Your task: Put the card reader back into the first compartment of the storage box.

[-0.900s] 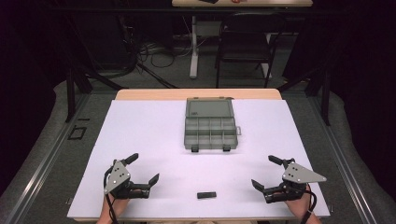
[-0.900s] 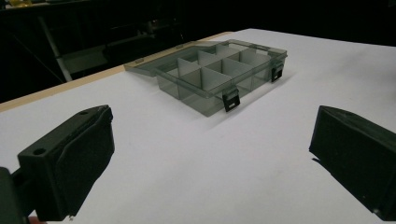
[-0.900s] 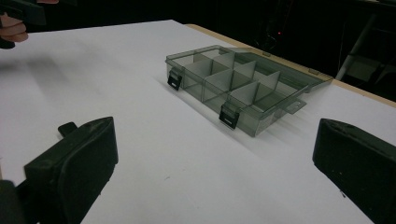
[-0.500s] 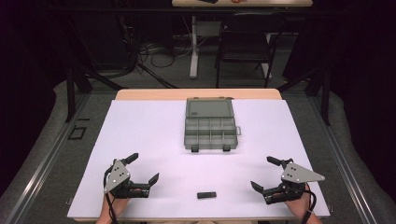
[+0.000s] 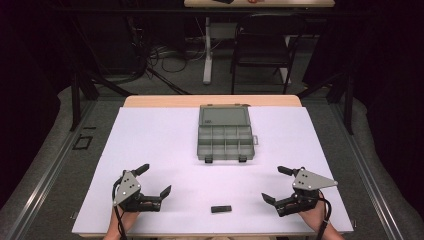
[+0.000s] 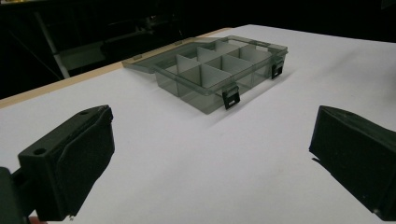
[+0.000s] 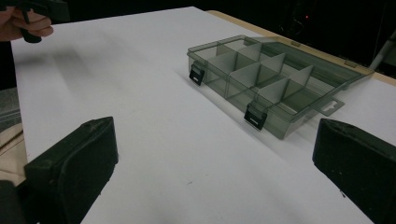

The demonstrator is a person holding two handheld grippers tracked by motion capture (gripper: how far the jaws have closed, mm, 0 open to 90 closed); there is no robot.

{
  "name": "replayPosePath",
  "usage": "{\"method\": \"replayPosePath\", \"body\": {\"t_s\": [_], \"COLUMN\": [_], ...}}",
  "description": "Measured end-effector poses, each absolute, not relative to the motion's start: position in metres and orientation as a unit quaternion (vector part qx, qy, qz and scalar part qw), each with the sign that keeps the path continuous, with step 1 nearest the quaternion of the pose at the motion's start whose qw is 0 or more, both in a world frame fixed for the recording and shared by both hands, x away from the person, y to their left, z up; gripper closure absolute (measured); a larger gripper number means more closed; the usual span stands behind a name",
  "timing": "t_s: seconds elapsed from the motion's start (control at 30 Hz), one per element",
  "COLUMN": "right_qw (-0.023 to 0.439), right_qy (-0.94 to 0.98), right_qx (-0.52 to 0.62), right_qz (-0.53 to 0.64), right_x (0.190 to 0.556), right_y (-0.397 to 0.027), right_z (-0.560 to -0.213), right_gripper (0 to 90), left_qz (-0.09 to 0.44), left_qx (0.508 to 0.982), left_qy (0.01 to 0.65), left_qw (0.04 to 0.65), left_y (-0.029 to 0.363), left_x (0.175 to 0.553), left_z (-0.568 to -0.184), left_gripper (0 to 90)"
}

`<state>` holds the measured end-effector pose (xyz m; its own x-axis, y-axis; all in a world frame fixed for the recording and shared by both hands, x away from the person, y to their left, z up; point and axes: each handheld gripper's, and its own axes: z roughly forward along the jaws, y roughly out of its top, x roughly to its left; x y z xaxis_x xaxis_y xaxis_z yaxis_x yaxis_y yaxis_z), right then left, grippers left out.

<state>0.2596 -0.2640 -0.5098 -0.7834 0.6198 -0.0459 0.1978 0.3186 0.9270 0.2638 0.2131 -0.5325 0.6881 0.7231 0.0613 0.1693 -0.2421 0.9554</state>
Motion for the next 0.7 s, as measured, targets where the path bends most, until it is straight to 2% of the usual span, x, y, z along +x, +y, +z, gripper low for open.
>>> {"method": "replayPosePath", "body": {"t_s": [0.37,0.7], "right_qw": [0.190,0.156], "right_qy": [0.799,0.818], "right_qx": [0.248,0.226], "right_qz": [0.513,0.506], "right_x": [0.272,0.284], "right_y": [-0.252,-0.236], "right_z": [-0.510,-0.509], "right_gripper": [0.0,0.0], "left_qz": [0.257,0.254], "left_qx": [0.748,0.746], "left_qy": [0.298,0.301], "left_qw": [0.535,0.537], "left_y": [0.213,0.214], "left_x": [0.264,0.265], "left_z": [-0.532,-0.532], "left_gripper": [0.0,0.0]}}
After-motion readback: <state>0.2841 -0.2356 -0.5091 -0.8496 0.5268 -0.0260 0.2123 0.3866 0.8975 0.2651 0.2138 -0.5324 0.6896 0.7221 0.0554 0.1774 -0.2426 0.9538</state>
